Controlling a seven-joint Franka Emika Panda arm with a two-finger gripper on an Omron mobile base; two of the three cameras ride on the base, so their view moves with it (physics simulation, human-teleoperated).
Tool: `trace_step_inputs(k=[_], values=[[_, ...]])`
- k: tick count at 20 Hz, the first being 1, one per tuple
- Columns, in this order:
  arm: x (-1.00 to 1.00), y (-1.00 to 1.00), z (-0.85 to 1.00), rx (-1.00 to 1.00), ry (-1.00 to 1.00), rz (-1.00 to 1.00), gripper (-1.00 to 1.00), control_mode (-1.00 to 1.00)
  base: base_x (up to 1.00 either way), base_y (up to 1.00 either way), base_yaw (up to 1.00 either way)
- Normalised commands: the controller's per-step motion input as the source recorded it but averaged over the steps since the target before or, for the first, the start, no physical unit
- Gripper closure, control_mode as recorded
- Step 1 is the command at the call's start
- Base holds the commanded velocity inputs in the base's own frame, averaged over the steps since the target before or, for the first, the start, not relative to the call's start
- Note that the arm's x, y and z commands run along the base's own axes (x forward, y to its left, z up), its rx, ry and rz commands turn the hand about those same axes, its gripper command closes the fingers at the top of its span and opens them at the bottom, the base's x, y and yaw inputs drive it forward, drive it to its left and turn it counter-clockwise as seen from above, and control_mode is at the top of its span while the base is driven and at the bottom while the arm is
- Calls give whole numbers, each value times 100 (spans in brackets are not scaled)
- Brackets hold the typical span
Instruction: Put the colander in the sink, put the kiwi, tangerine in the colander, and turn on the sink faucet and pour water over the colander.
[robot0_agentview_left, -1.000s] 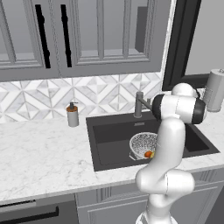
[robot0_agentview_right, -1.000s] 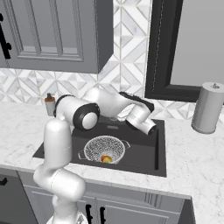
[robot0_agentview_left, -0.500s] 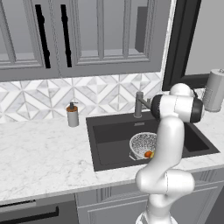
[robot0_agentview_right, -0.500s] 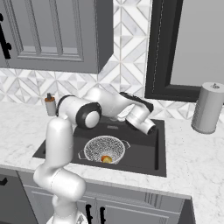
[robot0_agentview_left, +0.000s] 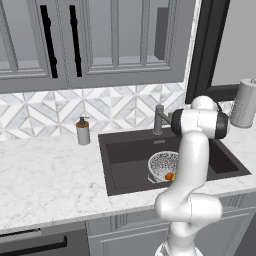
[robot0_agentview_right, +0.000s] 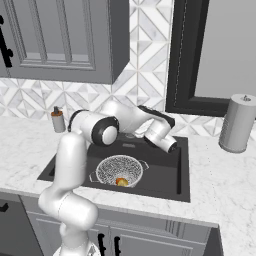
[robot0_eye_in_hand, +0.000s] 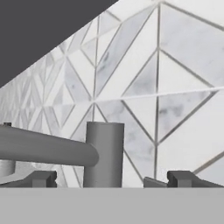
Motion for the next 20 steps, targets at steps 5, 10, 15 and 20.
trace_step_inputs(k=[5, 10, 15, 20], values=[[19, 0, -13, 0, 0, 0, -100, -100, 0, 0, 0], [25, 0, -3, 0, 0, 0, -100, -100, 0, 0, 0], [17, 0, -4, 0, 0, 0, -100, -100, 0, 0, 0], [11, 0, -10, 0, 0, 0, -100, -100, 0, 0, 0]])
